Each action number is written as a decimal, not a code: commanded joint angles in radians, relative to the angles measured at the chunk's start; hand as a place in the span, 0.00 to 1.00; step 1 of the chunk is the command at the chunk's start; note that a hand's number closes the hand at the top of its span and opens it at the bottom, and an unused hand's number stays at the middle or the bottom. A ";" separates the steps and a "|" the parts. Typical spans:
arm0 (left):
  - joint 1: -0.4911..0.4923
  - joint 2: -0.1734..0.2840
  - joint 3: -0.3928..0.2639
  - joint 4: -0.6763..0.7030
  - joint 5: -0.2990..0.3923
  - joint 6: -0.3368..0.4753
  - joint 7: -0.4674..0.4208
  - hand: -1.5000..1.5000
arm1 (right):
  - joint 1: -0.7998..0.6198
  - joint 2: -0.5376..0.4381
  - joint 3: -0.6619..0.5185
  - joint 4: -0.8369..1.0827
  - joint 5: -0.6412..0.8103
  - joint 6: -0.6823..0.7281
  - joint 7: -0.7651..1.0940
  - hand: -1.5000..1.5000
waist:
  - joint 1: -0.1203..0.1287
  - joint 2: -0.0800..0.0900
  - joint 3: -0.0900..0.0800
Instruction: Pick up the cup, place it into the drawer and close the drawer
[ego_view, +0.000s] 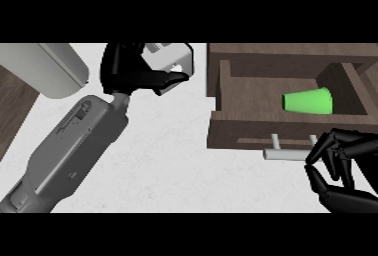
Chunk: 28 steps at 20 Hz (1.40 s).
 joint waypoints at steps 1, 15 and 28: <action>0.137 0.125 0.024 -0.220 0.004 0.025 0.084 0.00 | 0.011 0.026 0.068 -0.009 0.110 -0.031 0.031 1.00 | 0.000 0.000 0.000; 0.497 0.270 0.159 -0.347 0.075 -0.249 -0.001 0.00 | -0.167 -0.096 0.231 0.388 0.665 -0.113 -0.274 1.00 | 0.003 0.015 0.001; 0.699 0.281 0.281 -0.390 0.044 -0.418 -0.032 0.00 | -0.351 0.076 0.321 0.938 0.933 -0.331 -0.352 0.00 | -0.011 0.013 0.001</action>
